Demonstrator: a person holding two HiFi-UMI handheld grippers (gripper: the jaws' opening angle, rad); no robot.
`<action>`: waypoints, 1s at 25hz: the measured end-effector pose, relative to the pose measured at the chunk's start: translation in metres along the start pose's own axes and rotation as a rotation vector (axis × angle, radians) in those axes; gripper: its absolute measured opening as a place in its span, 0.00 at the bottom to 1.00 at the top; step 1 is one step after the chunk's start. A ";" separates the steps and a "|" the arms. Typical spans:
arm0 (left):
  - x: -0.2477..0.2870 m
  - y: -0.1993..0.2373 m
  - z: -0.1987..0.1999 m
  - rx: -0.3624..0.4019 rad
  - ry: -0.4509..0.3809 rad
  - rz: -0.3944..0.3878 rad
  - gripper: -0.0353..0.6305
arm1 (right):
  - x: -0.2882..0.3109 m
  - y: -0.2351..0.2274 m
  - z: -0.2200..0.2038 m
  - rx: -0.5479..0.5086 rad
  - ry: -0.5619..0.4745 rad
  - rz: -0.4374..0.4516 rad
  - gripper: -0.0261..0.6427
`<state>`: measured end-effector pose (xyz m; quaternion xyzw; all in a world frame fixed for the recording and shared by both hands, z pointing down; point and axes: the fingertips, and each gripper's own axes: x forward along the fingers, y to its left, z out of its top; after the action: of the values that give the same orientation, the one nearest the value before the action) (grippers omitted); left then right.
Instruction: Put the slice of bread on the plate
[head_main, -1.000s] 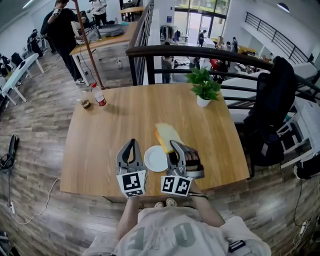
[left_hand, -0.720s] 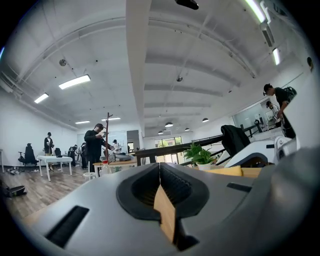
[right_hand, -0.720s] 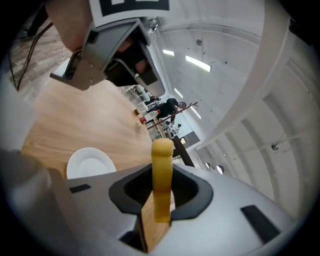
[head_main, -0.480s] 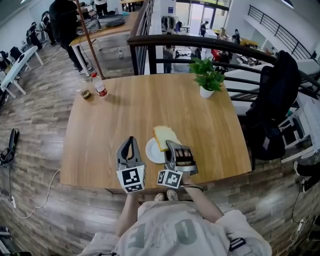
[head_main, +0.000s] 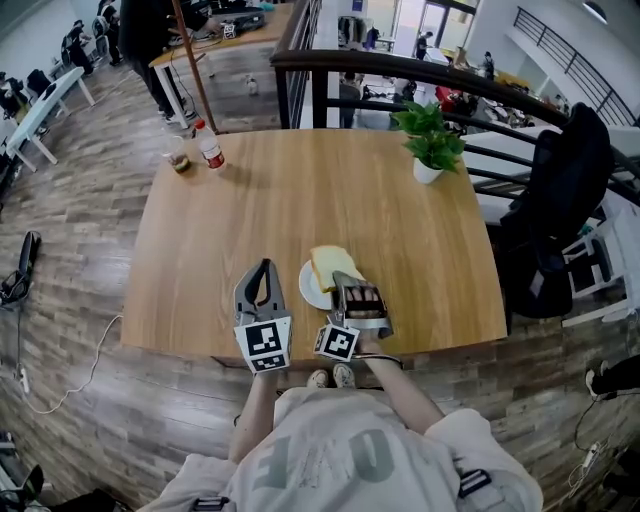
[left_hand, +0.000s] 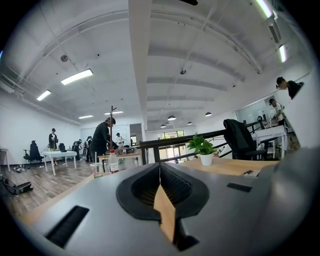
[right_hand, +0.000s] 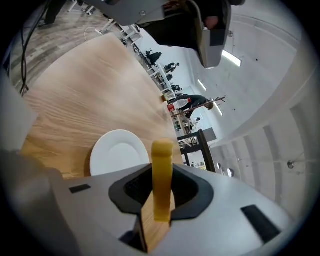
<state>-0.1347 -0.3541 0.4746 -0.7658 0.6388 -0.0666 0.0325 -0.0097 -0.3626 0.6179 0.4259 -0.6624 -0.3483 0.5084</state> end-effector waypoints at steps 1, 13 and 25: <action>0.000 0.000 -0.001 0.001 0.003 0.000 0.07 | 0.002 0.005 0.000 -0.018 0.008 0.008 0.18; -0.001 -0.003 -0.004 0.005 0.011 -0.010 0.07 | 0.013 0.054 -0.008 0.140 0.088 0.164 0.41; 0.003 -0.008 0.000 -0.003 -0.005 -0.012 0.07 | -0.027 0.058 -0.006 0.302 -0.018 0.527 0.47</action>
<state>-0.1261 -0.3551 0.4755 -0.7697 0.6344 -0.0641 0.0325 -0.0126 -0.3151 0.6610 0.3070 -0.7990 -0.1056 0.5061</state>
